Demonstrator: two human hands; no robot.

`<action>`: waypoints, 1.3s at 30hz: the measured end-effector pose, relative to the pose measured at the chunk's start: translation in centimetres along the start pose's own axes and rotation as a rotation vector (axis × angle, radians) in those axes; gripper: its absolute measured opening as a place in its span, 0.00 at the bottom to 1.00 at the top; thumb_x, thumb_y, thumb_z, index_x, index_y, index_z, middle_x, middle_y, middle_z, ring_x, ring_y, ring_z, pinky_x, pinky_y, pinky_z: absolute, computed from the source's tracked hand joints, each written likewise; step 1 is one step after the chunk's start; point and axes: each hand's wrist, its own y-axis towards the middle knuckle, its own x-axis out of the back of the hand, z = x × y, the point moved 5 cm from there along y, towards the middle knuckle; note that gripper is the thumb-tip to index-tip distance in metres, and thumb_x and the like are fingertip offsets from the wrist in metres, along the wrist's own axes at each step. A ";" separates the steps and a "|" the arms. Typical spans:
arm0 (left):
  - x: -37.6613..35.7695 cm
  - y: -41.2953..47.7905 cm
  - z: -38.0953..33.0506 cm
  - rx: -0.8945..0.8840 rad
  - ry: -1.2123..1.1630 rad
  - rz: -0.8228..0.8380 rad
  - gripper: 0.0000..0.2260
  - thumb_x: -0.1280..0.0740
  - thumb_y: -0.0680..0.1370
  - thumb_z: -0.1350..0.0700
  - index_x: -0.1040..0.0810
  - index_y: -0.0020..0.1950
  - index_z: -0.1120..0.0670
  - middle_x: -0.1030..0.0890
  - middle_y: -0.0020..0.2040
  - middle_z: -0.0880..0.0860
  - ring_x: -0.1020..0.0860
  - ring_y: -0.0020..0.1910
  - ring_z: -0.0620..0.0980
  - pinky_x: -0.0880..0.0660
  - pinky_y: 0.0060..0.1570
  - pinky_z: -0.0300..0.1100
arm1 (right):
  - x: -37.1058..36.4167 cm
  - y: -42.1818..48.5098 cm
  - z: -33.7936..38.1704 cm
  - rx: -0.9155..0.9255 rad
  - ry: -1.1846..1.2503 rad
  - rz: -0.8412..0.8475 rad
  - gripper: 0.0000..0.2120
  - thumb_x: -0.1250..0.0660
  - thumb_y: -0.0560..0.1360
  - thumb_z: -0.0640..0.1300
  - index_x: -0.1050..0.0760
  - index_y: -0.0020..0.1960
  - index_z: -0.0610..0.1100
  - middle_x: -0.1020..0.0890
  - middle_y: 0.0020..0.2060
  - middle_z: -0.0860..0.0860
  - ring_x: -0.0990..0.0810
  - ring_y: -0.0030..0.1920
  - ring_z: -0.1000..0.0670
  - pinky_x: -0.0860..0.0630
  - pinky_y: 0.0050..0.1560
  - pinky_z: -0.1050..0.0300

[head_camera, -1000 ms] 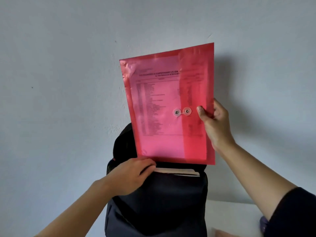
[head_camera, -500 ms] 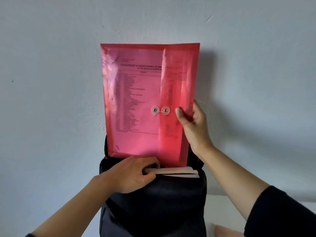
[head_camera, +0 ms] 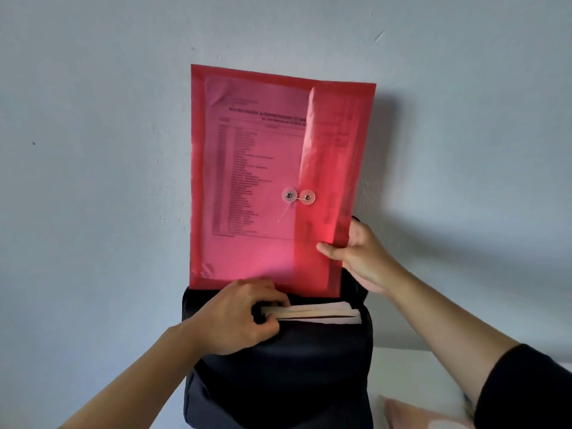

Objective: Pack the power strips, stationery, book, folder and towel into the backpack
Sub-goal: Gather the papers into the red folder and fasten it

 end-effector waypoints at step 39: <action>-0.3 -2.7 1.7 0.137 0.423 -0.049 0.28 0.61 0.77 0.32 0.30 0.63 0.39 0.17 0.52 0.43 0.20 0.50 0.47 0.22 0.50 0.47 | 1.2 -2.8 -1.0 -0.086 -0.764 -0.185 0.15 0.25 0.75 0.37 0.21 0.60 0.43 0.15 0.51 0.48 0.16 0.53 0.48 0.21 0.58 0.52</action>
